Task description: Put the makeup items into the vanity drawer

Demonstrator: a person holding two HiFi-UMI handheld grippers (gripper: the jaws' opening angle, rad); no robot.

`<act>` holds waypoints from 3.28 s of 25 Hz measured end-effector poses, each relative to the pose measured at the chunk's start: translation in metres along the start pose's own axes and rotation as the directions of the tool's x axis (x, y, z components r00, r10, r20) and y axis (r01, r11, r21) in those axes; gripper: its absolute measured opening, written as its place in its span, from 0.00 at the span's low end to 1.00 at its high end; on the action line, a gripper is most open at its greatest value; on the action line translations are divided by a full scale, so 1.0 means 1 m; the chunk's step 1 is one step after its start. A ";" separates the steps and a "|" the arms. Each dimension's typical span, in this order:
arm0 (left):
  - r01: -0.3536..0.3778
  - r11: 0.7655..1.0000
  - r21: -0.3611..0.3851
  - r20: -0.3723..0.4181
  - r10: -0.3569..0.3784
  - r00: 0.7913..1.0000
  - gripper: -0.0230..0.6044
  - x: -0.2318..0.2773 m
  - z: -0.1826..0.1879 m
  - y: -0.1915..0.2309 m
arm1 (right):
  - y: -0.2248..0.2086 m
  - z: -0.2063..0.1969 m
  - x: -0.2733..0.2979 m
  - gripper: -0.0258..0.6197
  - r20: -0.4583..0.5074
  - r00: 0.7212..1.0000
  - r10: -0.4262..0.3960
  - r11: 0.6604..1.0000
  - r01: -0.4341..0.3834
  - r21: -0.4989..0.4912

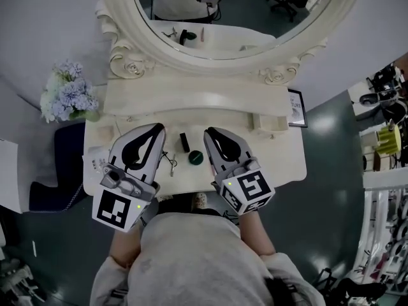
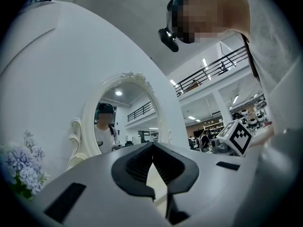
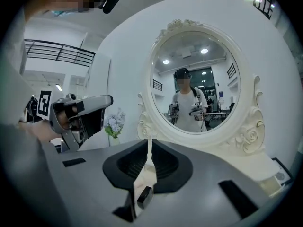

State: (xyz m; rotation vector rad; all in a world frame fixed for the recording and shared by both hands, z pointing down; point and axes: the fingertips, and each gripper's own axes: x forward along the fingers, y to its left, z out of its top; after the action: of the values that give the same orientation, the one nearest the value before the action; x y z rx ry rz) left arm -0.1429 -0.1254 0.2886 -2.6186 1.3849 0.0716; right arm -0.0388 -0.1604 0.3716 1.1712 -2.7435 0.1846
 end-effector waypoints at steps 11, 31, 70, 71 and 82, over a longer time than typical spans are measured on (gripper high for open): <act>0.082 0.995 -0.065 -0.030 -0.084 0.996 0.06 -0.006 -0.031 0.017 | 0.013 -0.056 0.019 0.10 -0.164 0.983 -0.076 0.996 0.083 0.037; 0.145 0.978 -0.150 -0.042 -0.153 0.987 0.06 -0.019 -0.072 0.029 | 0.035 -0.166 0.026 0.23 -0.428 0.899 -0.091 0.963 0.189 0.193; 0.103 0.973 -0.206 -0.072 -0.120 0.990 0.06 -0.023 -0.095 0.072 | 0.018 -0.204 0.064 0.19 -0.523 0.826 -0.210 0.937 0.322 0.132; 0.102 0.973 -0.208 -0.070 -0.119 0.990 0.06 -0.023 -0.095 0.072 | 0.018 -0.197 0.064 0.19 -0.509 0.834 -0.211 0.940 0.316 0.129; 0.130 0.970 -0.207 -0.074 -0.148 0.986 0.06 -0.015 -0.091 0.057 | 0.014 -0.156 0.054 0.19 -0.382 0.899 -0.216 0.943 0.293 0.158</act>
State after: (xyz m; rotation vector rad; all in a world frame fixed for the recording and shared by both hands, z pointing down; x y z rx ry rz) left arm -0.2023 -0.1610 0.3724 -2.9123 1.2771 0.0820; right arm -0.0716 -0.1618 0.5337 1.3791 -2.2678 0.6072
